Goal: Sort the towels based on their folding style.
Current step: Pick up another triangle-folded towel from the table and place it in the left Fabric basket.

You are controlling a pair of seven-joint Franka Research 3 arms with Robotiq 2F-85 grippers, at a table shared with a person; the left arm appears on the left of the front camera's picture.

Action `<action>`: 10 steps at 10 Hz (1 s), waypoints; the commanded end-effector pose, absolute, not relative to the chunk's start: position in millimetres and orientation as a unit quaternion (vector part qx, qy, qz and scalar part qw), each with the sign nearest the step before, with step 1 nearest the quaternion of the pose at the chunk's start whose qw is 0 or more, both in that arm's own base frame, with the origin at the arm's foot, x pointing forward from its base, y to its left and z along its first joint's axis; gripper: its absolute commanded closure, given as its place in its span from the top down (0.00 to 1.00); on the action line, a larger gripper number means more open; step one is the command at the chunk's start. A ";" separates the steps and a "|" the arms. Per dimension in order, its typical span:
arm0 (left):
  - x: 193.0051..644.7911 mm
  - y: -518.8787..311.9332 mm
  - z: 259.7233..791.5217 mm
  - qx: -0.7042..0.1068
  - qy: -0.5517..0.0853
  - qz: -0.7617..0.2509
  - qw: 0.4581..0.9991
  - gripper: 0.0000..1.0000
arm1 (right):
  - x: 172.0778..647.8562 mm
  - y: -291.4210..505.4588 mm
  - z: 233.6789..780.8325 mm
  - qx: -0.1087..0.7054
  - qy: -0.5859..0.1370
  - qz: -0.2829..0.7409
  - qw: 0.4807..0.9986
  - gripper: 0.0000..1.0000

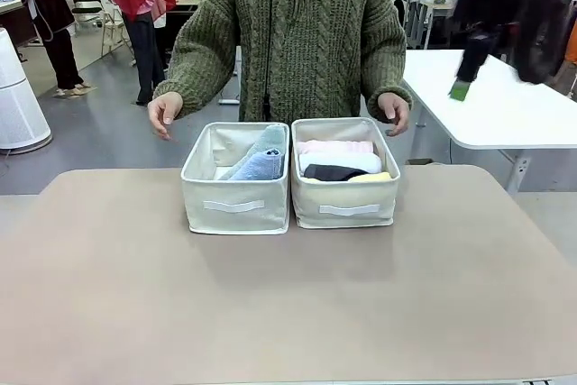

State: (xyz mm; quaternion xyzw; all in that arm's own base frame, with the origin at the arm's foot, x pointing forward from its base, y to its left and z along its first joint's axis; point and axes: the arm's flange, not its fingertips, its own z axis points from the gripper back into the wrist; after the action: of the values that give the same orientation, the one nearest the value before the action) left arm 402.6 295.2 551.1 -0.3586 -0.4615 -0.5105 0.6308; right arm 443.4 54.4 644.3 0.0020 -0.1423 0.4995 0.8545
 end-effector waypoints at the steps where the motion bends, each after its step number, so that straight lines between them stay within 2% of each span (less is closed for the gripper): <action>1: 401.2 294.5 552.8 -0.356 -0.463 -0.511 0.631 1.00 | 441.6 -40.6 615.9 0.234 -0.285 0.624 0.689 1.00; 3: 401.2 294.5 552.8 -0.356 -0.463 -0.511 0.631 1.00 | 448.4 -106.2 593.6 0.322 -0.353 0.631 0.611 1.00; 4: 401.2 294.5 552.8 -0.356 -0.463 -0.511 0.631 1.00 | 451.1 -132.9 586.3 0.355 -0.378 0.624 0.585 1.00; 5: 401.2 294.5 552.8 -0.356 -0.463 -0.511 0.631 1.00 | 454.5 -148.4 582.4 0.371 -0.392 0.611 0.580 1.00; 6: 401.2 294.5 552.8 -0.356 -0.463 -0.511 0.631 1.00 | 460.0 -137.6 585.7 0.341 -0.375 0.529 0.681 1.00; 7: 401.2 294.5 552.8 -0.356 -0.463 -0.511 0.631 1.00 | 430.0 -139.5 583.2 0.218 -0.403 0.583 0.671 1.00; 8: 401.2 294.5 552.8 -0.356 -0.463 -0.511 0.631 1.00 | 430.0 -139.5 583.2 0.218 -0.403 0.583 0.671 1.00; 9: 401.2 294.5 552.8 -0.356 -0.463 -0.511 0.631 1.00 | 438.5 -143.2 576.1 0.281 -0.415 0.568 0.653 1.00; 10: 401.2 294.5 552.8 -0.356 -0.463 -0.511 0.631 1.00 | 449.2 -142.5 581.7 0.376 -0.390 0.581 0.607 1.00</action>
State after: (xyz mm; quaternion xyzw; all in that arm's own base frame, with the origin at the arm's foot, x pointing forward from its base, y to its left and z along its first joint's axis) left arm 402.8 294.9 551.3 -0.3585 -0.4614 -0.5109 0.6305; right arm 434.8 -138.4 579.6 0.3017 -0.4023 0.5732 0.6470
